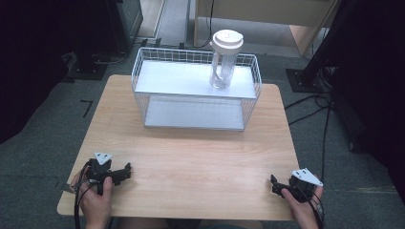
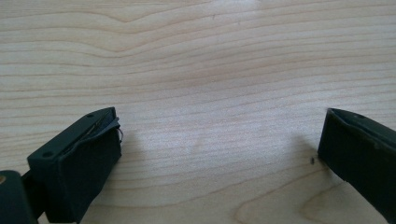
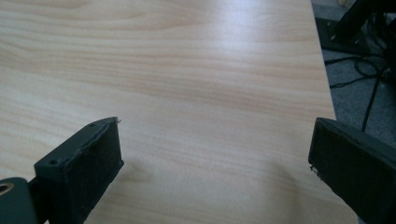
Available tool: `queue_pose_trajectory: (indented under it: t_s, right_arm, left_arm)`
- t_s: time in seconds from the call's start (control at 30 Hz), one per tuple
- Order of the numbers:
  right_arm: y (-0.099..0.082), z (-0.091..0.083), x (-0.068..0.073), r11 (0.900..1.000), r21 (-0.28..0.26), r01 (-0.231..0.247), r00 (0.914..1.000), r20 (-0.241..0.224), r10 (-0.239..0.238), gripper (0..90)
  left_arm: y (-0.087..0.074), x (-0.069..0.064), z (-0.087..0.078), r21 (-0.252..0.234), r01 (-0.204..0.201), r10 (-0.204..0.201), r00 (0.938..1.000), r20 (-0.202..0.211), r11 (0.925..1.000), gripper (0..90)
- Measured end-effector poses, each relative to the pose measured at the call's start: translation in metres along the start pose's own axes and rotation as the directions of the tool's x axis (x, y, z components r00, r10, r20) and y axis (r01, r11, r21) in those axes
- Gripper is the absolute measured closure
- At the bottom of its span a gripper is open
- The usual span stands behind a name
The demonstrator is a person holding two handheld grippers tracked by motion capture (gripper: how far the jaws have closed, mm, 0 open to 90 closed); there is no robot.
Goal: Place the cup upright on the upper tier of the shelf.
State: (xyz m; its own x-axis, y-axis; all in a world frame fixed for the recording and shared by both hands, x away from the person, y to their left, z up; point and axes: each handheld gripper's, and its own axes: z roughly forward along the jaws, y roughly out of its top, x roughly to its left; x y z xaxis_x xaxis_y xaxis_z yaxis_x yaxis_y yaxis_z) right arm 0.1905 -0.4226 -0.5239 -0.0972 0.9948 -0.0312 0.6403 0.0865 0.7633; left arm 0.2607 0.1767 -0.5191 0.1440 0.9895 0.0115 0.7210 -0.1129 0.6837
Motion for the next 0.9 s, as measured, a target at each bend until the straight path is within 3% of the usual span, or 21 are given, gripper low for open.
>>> queue_pose_trajectory:
  t_s: [0.1, 0.27, 0.9]
  right_arm:
    - [-0.0011, 0.0002, 0.0004, 0.9995, 0.032, 0.004, 1.0000, -0.004, -0.004, 2.6]
    - [-0.0030, 0.0003, -0.0034, 0.9970, 0.072, -0.029, 0.9983, -0.049, 0.032, 2.8]
    - [-0.0101, -0.0069, 0.0004, 0.9980, 0.063, -0.003, 0.9967, -0.081, 0.008, 2.9]
  left_arm:
    - [0.0000, 0.0000, 0.0000, 0.000, 0.000, 0.000, 1.0000, 0.000, 1.0000, 0.0]
    - [0.0000, 0.0000, 0.0000, 0.000, 0.000, 0.000, 1.0000, 0.000, 1.0000, 0.0]
    - [-0.0001, -0.0001, 0.0001, -0.001, 0.001, -0.001, 1.0000, 0.000, 1.0000, 0.0]
